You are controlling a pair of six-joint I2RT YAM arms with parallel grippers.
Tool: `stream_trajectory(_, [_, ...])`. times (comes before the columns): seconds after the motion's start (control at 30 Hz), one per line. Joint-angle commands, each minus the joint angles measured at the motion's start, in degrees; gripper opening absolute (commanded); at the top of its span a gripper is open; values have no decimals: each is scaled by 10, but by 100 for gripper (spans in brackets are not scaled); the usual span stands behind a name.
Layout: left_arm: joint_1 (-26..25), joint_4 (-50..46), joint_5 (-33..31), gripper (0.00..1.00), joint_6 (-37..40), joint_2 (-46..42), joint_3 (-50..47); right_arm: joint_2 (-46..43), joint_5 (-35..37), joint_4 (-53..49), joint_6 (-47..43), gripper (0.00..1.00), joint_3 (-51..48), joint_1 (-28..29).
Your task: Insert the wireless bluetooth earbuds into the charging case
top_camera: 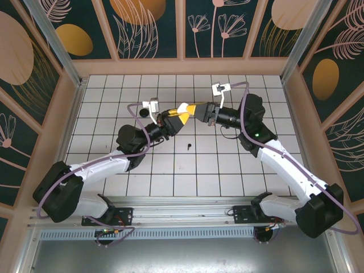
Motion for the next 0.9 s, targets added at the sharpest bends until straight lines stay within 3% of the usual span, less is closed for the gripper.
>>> stream_trajectory(0.0, [2,-69,-3,53,34,-38,8,6,-4,-56,-73,5,40,4])
stream_trajectory(0.2, [5,-317,-129,98,129,-146,20,28,10,-141,-152,3,107,-5])
stream_trajectory(0.27, [5,-409,-196,98,175,-196,33,45,-2,-177,-177,3,139,-16])
stream_trajectory(0.43, [5,-519,-269,99,287,-297,31,83,-23,-276,-259,3,198,-26])
stream_trajectory(0.6, [5,-568,-233,93,375,-319,45,104,-42,-311,-325,3,225,-26])
stream_trajectory(0.8, [5,-575,-118,74,403,-240,82,117,-72,-346,-404,3,262,-15])
stream_trajectory(0.87, [5,-559,-102,75,398,-219,86,115,-78,-352,-426,2,262,-12])
